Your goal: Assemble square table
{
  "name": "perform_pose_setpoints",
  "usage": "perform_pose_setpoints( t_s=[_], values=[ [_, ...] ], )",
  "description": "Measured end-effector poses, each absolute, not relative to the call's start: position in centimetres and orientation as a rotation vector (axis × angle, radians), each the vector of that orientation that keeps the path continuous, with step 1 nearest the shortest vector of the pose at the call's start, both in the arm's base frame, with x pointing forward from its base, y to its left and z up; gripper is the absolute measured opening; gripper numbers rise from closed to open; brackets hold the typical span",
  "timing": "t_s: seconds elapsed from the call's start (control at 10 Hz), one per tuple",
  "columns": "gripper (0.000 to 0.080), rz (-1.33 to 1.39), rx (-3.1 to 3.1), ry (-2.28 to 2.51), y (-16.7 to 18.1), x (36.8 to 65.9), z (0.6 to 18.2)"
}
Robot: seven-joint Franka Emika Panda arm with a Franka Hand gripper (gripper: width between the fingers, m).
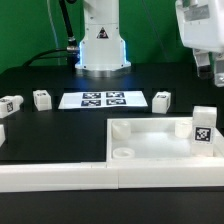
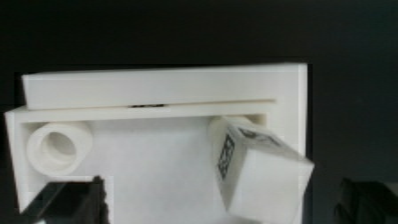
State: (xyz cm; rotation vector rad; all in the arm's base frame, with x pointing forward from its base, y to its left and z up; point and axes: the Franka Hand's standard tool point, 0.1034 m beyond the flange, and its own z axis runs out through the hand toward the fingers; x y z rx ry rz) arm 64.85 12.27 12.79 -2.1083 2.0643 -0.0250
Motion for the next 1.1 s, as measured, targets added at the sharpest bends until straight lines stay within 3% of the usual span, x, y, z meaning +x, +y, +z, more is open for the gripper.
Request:
perform_pose_setpoints(
  t_s=[0.5,0.8,1.0,1.1],
  values=[
    [0.0649,-0.101,-2.416,1.687,11.9,64.9,12.7],
    [0.0649,-0.15,-2.693,1.27,9.8,60.3,11.3],
    [0.0649,-0.148,-2.828,1.077,11.6,56.8,10.1],
    [0.0649,-0.161,-2.895,0.912,12.0,56.8,10.1]
  ],
)
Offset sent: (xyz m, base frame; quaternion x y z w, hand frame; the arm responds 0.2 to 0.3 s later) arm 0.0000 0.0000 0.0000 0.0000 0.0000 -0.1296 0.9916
